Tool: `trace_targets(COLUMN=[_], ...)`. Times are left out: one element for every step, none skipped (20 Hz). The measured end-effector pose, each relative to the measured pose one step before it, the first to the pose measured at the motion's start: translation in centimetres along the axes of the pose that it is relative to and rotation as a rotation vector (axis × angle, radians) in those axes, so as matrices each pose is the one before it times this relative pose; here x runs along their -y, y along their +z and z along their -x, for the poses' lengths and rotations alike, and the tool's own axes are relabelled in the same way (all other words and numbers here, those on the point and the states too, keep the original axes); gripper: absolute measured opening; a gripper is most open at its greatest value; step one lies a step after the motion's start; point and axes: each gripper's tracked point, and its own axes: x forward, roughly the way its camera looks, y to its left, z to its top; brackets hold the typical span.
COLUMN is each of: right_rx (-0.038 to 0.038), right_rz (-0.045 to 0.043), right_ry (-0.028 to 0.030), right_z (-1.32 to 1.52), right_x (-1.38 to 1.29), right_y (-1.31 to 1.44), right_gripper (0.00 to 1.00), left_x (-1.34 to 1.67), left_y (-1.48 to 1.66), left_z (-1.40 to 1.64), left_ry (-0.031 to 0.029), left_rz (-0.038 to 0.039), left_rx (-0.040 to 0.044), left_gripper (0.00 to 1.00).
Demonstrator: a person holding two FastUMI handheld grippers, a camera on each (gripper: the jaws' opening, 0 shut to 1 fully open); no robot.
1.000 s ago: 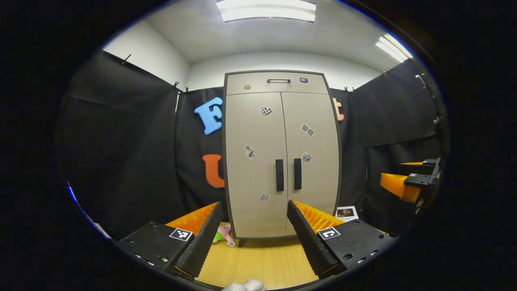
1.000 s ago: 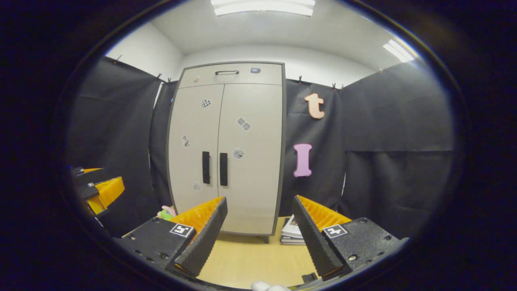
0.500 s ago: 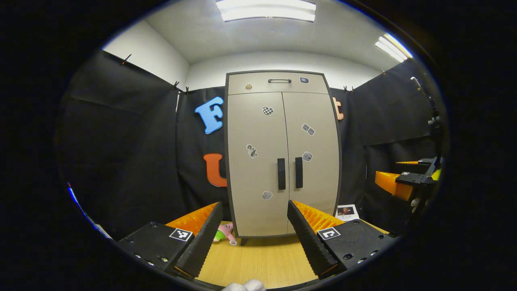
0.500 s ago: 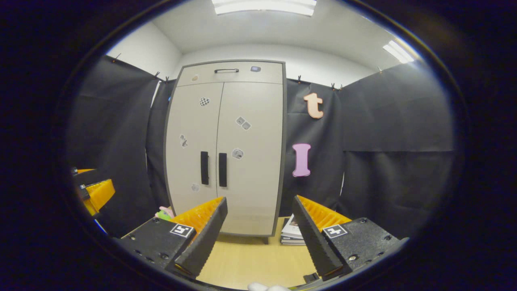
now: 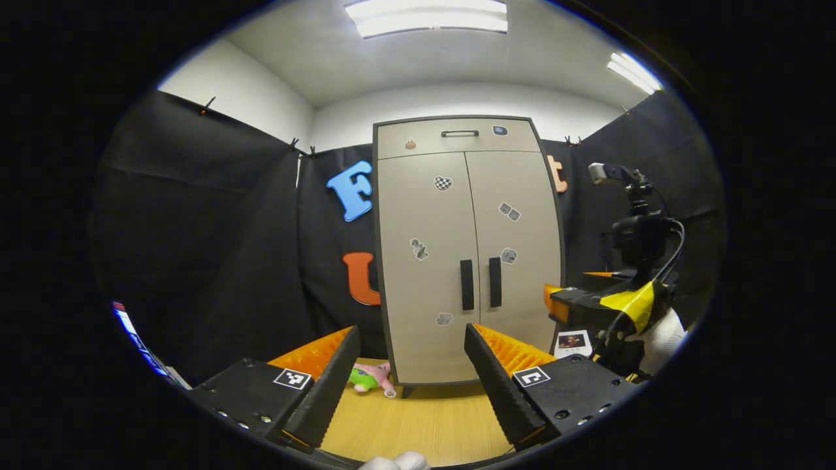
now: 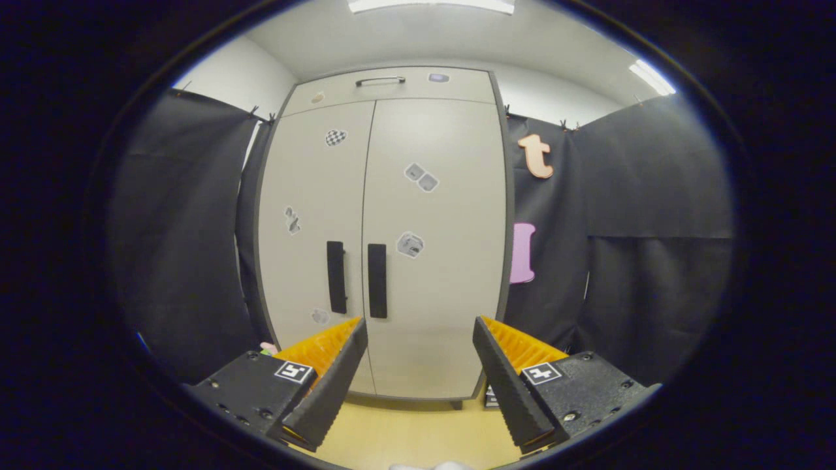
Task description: Open the right door of the double-door shoe cabinet with the right hand, and open the left door with the left hand.
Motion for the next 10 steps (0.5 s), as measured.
trace_targets(right_rx=[0.00047, -0.00128, -0.00937, -0.00509, -0.0064, -0.00496, 0.00006, -0.0044, -0.00601, -0.00944], right_rz=[-0.00684, -0.00363, -0.00287, -0.00574, -0.00826, -0.00382, 0.00264, 0.00278, -0.00149, -0.00723], right_ry=[0.01095, 0.00313, 0.00458, 0.01025, 0.01029, 0.0084, 0.00112, 0.00301, 0.00241, 0.00367], right_z=[-1.583, -1.879, -1.663, -1.65, -1.578, -1.535, -1.512, -1.268, -1.304, -1.067], right_x=[-0.703, -0.435, -0.432, -0.58, -0.623, -0.475, -0.383, -0.321, -0.314, -0.21], right_y=[0.151, 0.014, 0.031, -0.047, 0.056, 0.074, 0.112, -0.1, 0.027, -0.171], right_gripper=[1.0, 1.0, 1.0, 1.0, 1.0, 0.99, 0.99, 0.99, 0.98, 0.97], left_x=[-0.255, -0.217, -0.296, -0.358, -0.329, -0.485, -0.327, -0.213, -0.076, -0.119], left_y=[-0.157, -0.115, -0.088, 0.069, 0.026, 0.178, -0.048, -0.098, -0.137, -0.126], left_z=[-0.076, -0.145, -0.182, -0.394, -0.373, -0.503, -0.412, -0.285, -0.242, -0.151], left_ry=[0.01794, 0.01758, 0.02098, 0.02072, 0.02101, 0.02113, 0.02266, 0.01751, 0.02093, 0.01446], left_rz=[-0.00107, -0.00216, -0.00153, -0.00122, 0.00233, 0.00374, 0.00323, 0.00193, -0.00006, -0.00345], left_rx=[-0.00514, -0.00514, -0.00354, -0.00158, -0.00159, -0.00087, -0.00396, -0.00439, -0.00547, -0.00365], left_gripper=[0.96, 0.96, 0.96, 0.96, 0.96, 0.96, 0.96, 0.96, 0.96, 0.96])
